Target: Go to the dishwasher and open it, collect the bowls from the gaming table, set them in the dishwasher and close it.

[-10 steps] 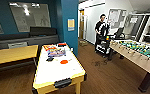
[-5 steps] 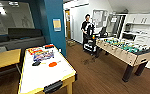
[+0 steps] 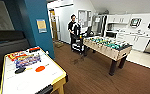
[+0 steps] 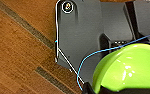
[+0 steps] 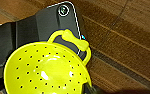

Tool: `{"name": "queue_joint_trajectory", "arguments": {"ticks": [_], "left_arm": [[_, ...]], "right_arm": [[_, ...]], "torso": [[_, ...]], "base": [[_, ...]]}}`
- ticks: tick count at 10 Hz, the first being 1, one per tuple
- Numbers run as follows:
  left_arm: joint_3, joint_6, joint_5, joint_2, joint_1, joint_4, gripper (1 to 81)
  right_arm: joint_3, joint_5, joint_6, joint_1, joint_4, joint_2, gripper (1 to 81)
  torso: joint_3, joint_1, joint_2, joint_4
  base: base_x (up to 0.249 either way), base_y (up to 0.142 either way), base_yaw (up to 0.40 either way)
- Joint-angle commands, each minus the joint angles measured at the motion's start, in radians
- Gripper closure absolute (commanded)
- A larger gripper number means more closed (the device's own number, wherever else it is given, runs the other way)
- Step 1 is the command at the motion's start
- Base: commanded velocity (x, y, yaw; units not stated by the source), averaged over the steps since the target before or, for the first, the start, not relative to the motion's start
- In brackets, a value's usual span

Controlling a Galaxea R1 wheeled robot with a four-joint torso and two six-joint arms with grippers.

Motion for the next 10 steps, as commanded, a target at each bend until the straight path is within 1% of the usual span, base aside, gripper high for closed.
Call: {"name": "queue_joint_trajectory", "arguments": {"ticks": [1,2,4,10], "left_arm": [[-0.006,0.008,0.051,-0.012,-0.043,0.01,81.1],[-0.006,0.008,0.051,-0.014,-0.043,0.01,81.1],[-0.006,0.008,0.048,-0.012,-0.043,0.01,81.1],[-0.004,0.008,0.043,-0.012,-0.043,0.01,81.1]], "right_arm": [[0.172,-0.049,-0.004,0.033,-0.007,-0.11,81.1],[0.205,-0.047,-0.003,0.033,-0.005,-0.132,81.1],[0.219,-0.047,-0.003,0.03,-0.005,-0.131,81.1],[0.213,-0.049,-0.004,0.031,-0.007,-0.109,81.1]], "torso": [[0.0,0.0,0.0,0.0],[0.0,0.0,0.0,0.0],[0.0,0.0,0.0,0.0],[0.0,0.0,0.0,0.0]], "base": [[0.0,0.0,-0.385],[0.0,0.0,-0.385],[0.0,0.0,-0.385],[0.0,0.0,-0.385]]}}
